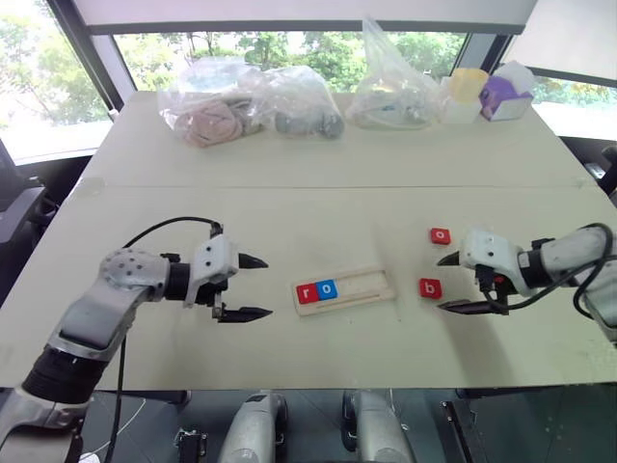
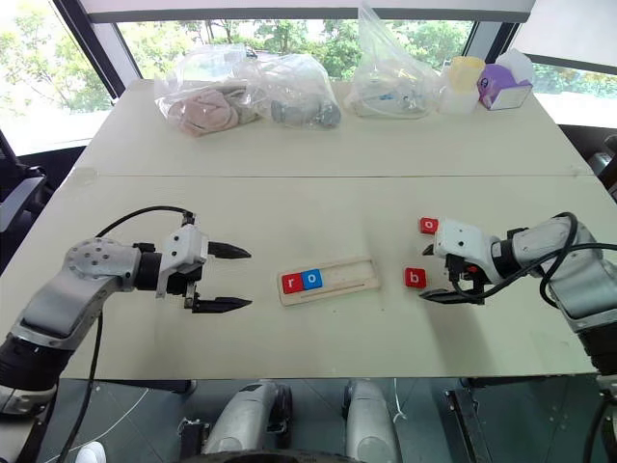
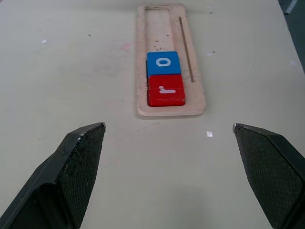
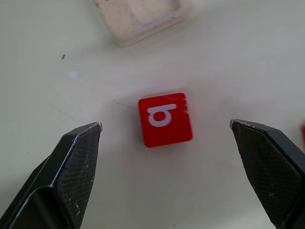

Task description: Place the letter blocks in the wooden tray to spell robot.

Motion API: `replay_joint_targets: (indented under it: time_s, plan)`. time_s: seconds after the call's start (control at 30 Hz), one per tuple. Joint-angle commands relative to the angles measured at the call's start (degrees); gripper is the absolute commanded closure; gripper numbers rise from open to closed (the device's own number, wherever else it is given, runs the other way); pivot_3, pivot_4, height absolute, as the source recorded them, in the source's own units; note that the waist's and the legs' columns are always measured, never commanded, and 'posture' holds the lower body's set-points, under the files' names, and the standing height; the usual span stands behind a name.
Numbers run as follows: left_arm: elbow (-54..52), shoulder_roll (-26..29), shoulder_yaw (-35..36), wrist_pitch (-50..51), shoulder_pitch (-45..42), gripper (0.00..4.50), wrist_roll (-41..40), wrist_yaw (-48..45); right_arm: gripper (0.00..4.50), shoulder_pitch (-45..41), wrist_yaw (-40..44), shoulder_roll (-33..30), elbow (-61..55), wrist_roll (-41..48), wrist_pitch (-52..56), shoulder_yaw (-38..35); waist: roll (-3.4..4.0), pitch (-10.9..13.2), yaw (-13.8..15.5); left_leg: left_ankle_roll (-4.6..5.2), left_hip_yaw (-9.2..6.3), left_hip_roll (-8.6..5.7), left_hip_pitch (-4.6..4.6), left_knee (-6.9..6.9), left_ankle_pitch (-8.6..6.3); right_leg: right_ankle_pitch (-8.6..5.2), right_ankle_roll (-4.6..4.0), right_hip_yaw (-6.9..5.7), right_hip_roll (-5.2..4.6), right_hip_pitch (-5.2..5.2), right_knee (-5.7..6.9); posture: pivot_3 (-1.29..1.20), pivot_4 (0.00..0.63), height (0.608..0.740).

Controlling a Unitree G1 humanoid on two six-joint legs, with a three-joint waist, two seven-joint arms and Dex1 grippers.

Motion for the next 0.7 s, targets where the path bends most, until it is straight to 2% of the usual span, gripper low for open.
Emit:
replay_joint_targets:
  time_s: [0.03, 0.3, 0.4, 0.57, 0.7]
  plan:
    - [-2.74, 1.94, 1.40, -0.99, -0.53, 0.00, -0.54, -1.60, 0.05, -2.15, 0.62, 1.37, 2.15, -1.12, -1.61, 0.04, 0.01, -0.01, -0.09, 0.00, 0.00, 0.00, 0.00, 0.00, 0.00, 0.01, -0.01, 0.00, 0.00, -0.01, 0.01, 0.00, 0.150, 0.740]
    - [-2.30, 2.52, 1.61, -1.40, -1.22, 0.00, -0.49, -2.25, 0.05, -2.31, 0.40, 3.90, 4.91, -3.29, -3.02, 1.05, 0.02, -0.01, -0.08, 0.00, 0.01, 0.00, 0.01, 0.00, 0.00, 0.02, 0.00, 0.00, 0.01, 0.01, 0.03, 0.00, 0.150, 0.740]
    - [-2.20, 2.41, 1.71, -1.31, -1.11, 0.00, -0.43, -1.99, 0.89, -1.99, 0.45, 4.05, 5.44, -3.88, -3.57, 1.14, 0.02, -0.01, -0.09, 0.00, 0.01, 0.00, 0.02, 0.01, 0.01, 0.02, 0.01, 0.00, 0.01, 0.02, 0.04, 0.00, 0.150, 0.740]
    - [-1.73, 2.22, 1.55, -1.70, -1.26, 0.00, 0.02, -1.70, 3.38, -1.75, 0.19, 4.73, 5.42, -4.53, -3.75, 1.35, 0.01, -0.01, -0.16, -0.01, 0.01, 0.00, 0.06, 0.03, 0.01, 0.02, 0.01, 0.00, 0.02, 0.06, 0.08, 0.00, 0.150, 0.740]
    - [-1.55, 2.33, 1.46, -1.88, -1.45, 0.00, 0.15, -1.64, 3.38, -2.97, -0.58, 4.72, 2.20, -4.99, -3.86, 0.87, 0.01, -0.01, -0.19, -0.01, 0.01, 0.01, 0.10, 0.05, 0.01, 0.02, 0.01, 0.00, 0.03, 0.10, 0.10, 0.00, 0.150, 0.740]
